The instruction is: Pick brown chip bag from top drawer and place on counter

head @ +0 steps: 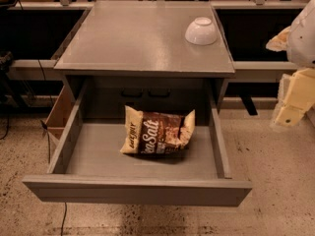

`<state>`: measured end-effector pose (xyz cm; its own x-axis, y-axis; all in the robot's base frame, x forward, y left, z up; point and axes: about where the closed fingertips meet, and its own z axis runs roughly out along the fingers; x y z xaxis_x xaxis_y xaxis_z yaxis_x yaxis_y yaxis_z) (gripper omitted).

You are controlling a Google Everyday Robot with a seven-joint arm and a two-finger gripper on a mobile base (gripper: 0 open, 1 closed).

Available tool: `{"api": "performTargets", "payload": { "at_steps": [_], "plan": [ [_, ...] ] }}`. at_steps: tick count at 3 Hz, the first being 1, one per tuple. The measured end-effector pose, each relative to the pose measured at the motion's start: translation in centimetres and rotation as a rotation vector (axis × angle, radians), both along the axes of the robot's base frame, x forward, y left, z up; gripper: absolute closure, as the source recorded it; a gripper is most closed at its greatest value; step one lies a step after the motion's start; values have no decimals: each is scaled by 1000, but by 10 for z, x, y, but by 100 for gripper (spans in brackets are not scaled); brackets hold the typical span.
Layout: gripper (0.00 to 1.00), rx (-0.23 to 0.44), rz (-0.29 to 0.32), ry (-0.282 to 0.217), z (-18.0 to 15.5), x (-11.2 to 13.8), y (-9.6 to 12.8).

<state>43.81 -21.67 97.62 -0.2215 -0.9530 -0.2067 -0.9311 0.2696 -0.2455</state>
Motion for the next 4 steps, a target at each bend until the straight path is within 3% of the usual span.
{"api": "performTargets", "payload": {
  "at_steps": [2, 3, 4],
  "plan": [
    [0, 17, 14, 2, -15, 4, 9],
    [0, 67, 60, 23, -62, 12, 34],
    [0, 139, 122, 45, -131, 31, 69]
  ]
}}
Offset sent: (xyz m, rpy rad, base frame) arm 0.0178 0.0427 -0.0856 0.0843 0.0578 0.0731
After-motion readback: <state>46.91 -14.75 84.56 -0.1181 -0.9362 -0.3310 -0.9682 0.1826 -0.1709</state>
